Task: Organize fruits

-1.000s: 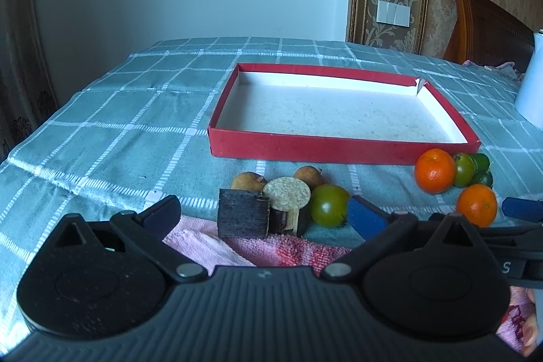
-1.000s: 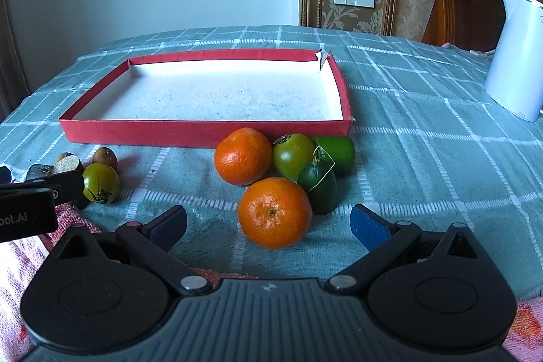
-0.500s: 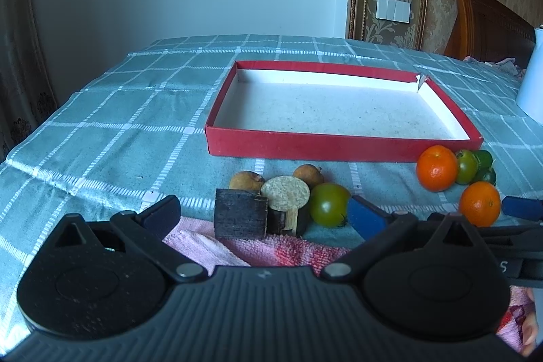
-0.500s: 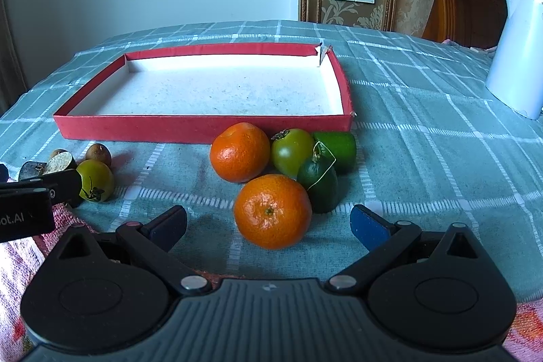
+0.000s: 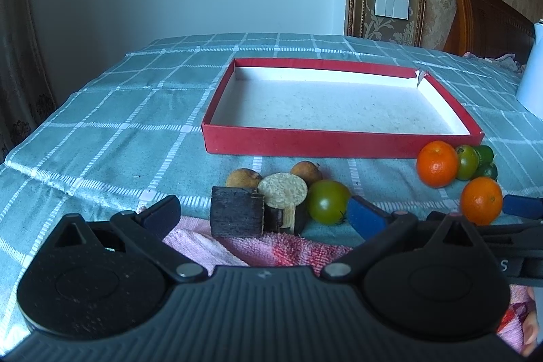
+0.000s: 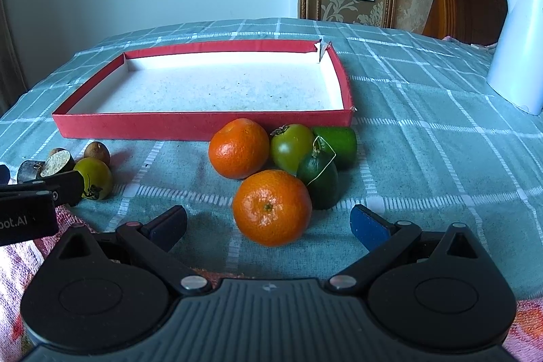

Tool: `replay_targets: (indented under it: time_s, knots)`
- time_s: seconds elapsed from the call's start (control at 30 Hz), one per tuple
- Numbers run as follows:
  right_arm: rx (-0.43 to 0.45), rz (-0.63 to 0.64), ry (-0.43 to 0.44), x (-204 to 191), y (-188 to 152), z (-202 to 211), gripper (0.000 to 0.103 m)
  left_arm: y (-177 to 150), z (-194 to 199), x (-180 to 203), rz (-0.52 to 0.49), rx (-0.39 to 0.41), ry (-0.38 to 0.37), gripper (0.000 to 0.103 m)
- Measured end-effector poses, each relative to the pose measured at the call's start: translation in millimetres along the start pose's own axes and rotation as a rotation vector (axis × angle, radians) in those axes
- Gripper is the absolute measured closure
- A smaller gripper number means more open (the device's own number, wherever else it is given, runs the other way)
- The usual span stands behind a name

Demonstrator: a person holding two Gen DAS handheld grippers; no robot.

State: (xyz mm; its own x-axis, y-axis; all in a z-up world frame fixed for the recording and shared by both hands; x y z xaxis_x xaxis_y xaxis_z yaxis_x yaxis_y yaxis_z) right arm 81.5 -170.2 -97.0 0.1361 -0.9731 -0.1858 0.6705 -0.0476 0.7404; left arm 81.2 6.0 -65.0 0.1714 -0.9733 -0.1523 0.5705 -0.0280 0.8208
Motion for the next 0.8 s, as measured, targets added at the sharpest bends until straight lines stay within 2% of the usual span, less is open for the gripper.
replay_targets:
  time_s: [0.8]
  knots:
    - [0.002, -0.006, 0.002, 0.4, -0.8, 0.1, 0.0, -0.9, -2.8, -0.1, -0.012, -0.003, -0.001, 0.0]
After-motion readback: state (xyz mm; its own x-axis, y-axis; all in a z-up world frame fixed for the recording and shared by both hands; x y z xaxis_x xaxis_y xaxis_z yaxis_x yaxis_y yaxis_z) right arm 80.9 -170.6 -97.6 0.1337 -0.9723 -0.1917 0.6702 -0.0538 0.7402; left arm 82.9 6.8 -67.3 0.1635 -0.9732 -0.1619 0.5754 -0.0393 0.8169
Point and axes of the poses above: each gripper's, at about its wrist camera, not at the fingertips, and z roughly against the way its jaws point, x to its right, y to its top, the point moved 9 cm from there along -z, roughly the way its jaws point, and after that the axes turned 13 degrees about y, right-handed, at the moved point
